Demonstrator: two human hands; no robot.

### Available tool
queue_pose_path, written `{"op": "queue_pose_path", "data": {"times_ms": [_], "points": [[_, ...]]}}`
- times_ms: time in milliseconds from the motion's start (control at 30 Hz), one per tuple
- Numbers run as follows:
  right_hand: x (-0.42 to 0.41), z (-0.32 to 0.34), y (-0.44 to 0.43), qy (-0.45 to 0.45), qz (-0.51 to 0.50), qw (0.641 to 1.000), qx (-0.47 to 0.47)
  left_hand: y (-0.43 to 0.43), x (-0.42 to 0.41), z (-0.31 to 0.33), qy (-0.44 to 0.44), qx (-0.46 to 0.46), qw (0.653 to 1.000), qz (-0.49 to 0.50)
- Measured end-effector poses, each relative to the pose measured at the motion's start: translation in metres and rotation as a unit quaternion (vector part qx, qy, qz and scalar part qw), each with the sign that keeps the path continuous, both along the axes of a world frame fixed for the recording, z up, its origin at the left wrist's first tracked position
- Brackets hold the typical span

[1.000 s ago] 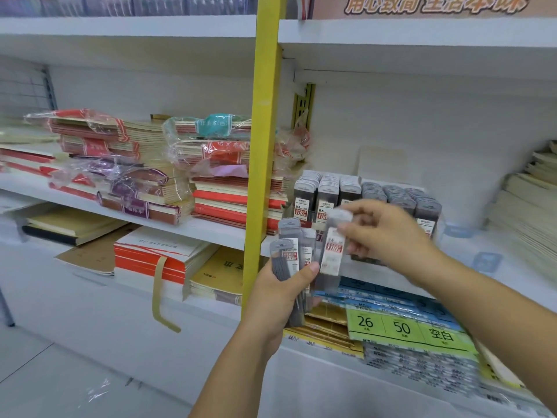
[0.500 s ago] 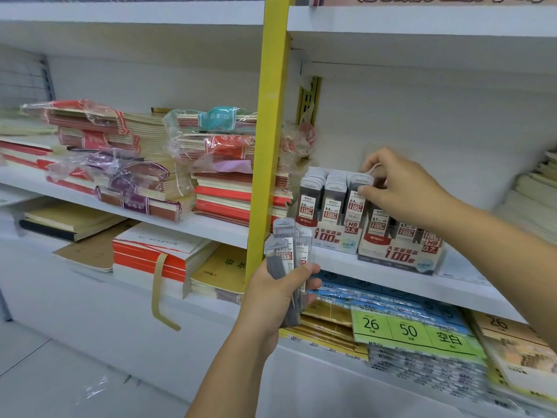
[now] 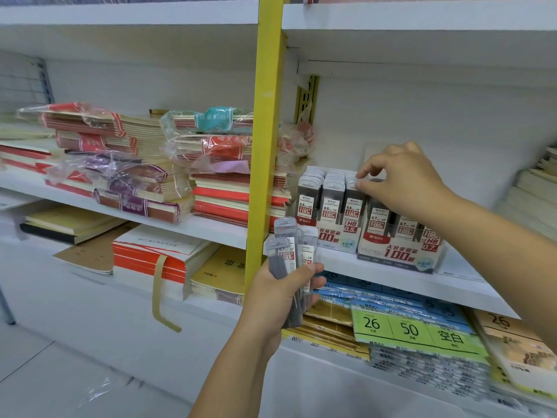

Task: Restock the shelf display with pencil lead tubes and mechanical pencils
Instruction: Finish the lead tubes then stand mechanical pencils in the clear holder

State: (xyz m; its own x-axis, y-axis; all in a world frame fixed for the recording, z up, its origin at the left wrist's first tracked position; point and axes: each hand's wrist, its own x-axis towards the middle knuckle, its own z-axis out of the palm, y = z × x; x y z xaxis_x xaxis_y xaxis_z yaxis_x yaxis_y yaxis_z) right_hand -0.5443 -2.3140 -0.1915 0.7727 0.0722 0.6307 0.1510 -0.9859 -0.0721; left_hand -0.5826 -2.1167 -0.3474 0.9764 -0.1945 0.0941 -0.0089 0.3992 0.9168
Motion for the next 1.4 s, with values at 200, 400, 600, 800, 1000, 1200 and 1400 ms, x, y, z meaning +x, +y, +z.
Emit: {"op": "queue_pose_path", "data": {"times_ms": [200, 400, 600, 800, 1000, 1200, 1400], "points": [[-0.052, -0.038, 0.027, 0.023, 0.189, 0.976, 0.105, -0.003, -0.005, 0.002, 0.009, -0.012, 1.000, -0.024], [-0.054, -0.066, 0.027, 0.173, 0.196, 0.914, 0.309, -0.004, -0.010, 0.003, 0.023, -0.021, 0.999, -0.039], [-0.059, -0.067, 0.020, 0.218, 0.218, 0.885, 0.348, -0.008, -0.010, -0.003, 0.014, 0.012, 0.999, -0.051], [-0.060, -0.022, 0.000, -0.060, 0.185, 0.944, 0.265, -0.008, -0.005, -0.003, 0.003, 0.002, 1.000, -0.010], [-0.042, 0.000, -0.005, -0.091, 0.162, 0.975, 0.124, -0.006, -0.002, -0.003, -0.013, 0.026, 0.999, 0.013], [-0.032, 0.003, -0.007, -0.114, 0.173, 0.967, 0.146, -0.004, 0.001, -0.005, -0.018, 0.035, 0.999, 0.019], [-0.026, 0.007, -0.006, -0.087, 0.167, 0.977, 0.105, -0.004, 0.003, -0.005, -0.010, 0.037, 0.999, 0.026]]}}
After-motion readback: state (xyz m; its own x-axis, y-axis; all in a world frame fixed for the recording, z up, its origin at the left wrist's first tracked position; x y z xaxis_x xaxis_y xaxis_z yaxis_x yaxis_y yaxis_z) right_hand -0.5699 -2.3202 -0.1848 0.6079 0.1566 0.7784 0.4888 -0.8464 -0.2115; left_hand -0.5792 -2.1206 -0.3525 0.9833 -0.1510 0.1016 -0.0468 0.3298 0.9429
